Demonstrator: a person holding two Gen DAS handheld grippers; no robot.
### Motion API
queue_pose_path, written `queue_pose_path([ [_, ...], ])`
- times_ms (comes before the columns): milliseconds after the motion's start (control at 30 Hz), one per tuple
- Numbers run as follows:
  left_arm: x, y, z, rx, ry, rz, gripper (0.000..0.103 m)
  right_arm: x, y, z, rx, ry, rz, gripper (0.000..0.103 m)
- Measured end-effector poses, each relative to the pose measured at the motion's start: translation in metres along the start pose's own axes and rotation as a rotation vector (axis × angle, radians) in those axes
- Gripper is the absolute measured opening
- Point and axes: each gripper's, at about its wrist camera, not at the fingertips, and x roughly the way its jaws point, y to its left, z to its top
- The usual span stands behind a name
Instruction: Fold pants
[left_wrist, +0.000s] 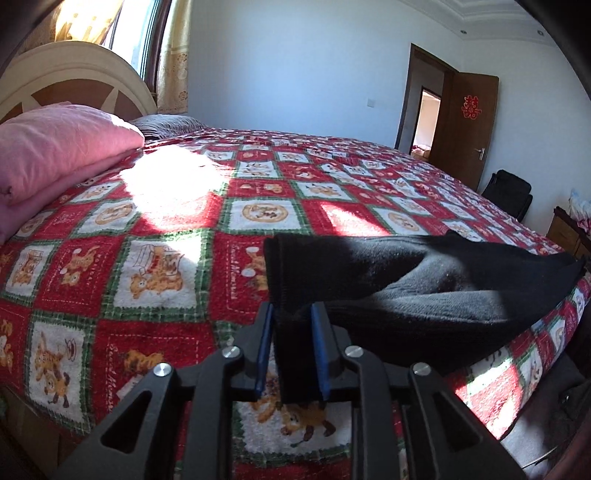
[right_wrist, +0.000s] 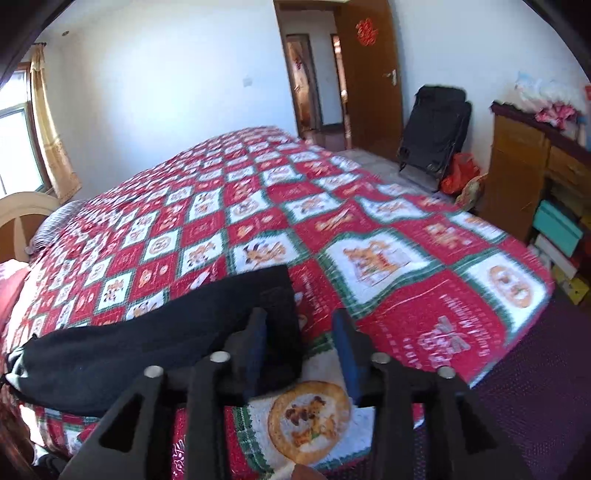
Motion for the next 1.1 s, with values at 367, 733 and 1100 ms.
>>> queue_pose_path([
  [367,-0.030,0.047,-0.017,-0.029,0.027,0.169,0.054,-0.029,0.145,-0.002,-0.273,0.001,0.226,0.042],
  [733,0.000,0.011,0.024,-0.116,0.019,-0.005,0.053,-0.014,0.411,-0.121,-0.815,0.172,0.602,0.042],
  [1100,0.044,0.016,0.039,-0.201,0.084,-0.069,0.011,0.024,0.444,-0.141,-0.787,0.268,0.573,0.042],
])
